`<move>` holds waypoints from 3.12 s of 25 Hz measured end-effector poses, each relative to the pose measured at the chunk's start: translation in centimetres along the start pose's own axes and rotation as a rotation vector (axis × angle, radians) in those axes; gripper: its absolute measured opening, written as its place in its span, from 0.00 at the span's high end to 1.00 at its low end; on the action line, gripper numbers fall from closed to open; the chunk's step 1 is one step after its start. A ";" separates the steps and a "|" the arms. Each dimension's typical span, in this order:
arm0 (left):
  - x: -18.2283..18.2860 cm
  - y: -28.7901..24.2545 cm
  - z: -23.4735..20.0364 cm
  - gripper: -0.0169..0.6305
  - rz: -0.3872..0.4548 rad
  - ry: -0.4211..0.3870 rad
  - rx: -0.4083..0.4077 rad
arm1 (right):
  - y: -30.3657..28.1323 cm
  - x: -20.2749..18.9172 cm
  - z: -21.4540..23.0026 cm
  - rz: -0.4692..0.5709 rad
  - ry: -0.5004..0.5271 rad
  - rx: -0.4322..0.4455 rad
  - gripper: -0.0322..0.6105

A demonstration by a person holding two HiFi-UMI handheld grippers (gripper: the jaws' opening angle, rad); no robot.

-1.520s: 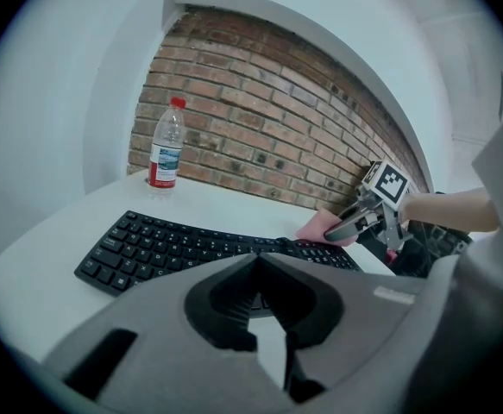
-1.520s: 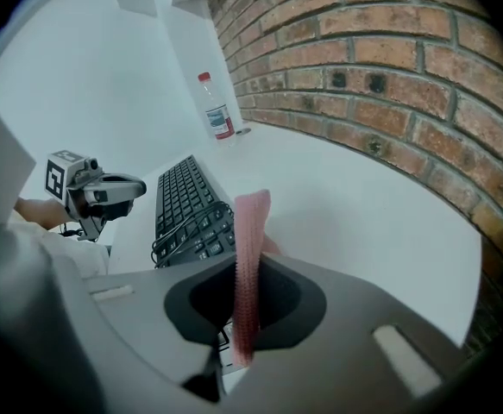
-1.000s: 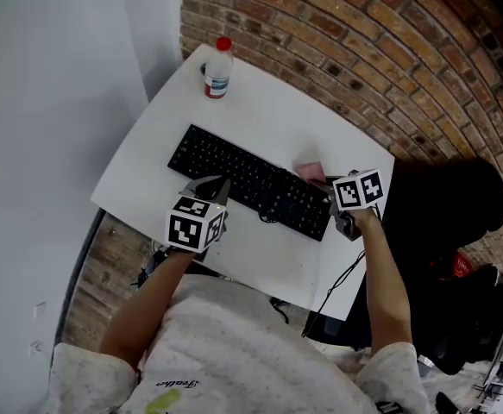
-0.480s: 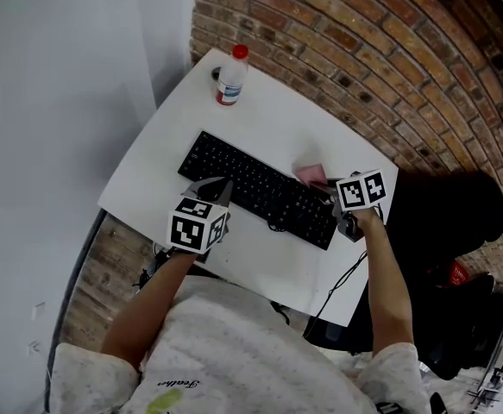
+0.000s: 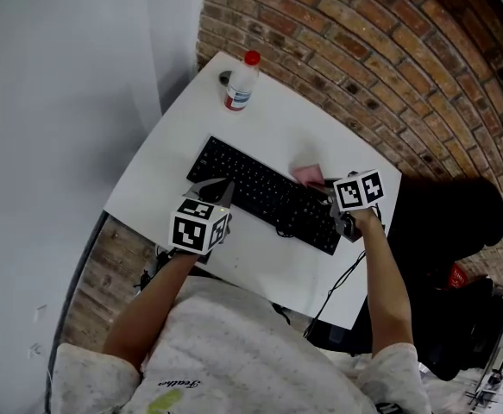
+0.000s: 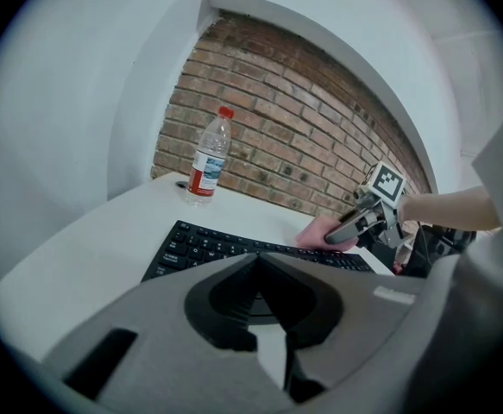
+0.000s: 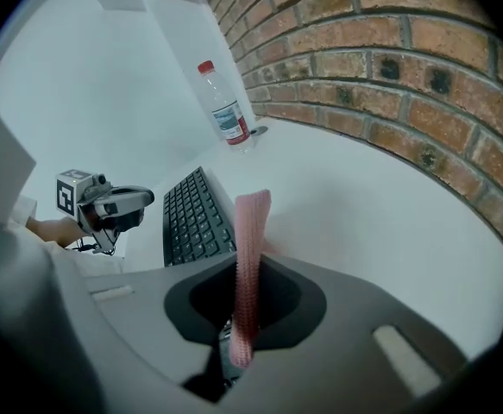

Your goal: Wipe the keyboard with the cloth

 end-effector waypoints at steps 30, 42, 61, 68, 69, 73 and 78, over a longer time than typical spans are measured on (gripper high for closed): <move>0.4 3.3 -5.2 0.98 -0.005 0.004 0.001 | -4.8 6.6 -7.1 -0.036 0.098 0.041 0.91; 0.7 5.0 -7.7 0.98 -0.015 -0.001 0.010 | -6.9 9.7 -9.9 -0.032 0.135 0.057 0.91; 1.1 6.8 -11.1 0.98 -0.001 0.015 0.036 | -10.6 13.9 -14.1 -0.033 0.248 0.059 0.91; 1.2 7.4 -12.1 0.98 0.000 0.019 0.047 | -11.7 15.4 -15.6 -0.032 0.281 0.075 0.91; 1.2 7.5 -12.2 0.98 0.002 0.019 0.049 | -11.9 15.6 -15.7 -0.032 0.288 0.075 0.91; 1.3 7.7 -12.6 0.98 0.004 0.019 0.053 | -12.5 16.2 -16.4 -0.037 0.334 0.065 0.91; 1.2 8.3 -13.2 0.98 0.009 0.028 0.064 | -12.6 17.0 -17.8 0.004 0.522 0.019 0.91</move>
Point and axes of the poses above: the fingertips, and each gripper's own axes: y backward along the fingers, z to its right, x out of its top, the point moved 5 cm from there along y, backward along the fingers, and after that the axes turned 11 degrees about -x, right-handed, at the moved point
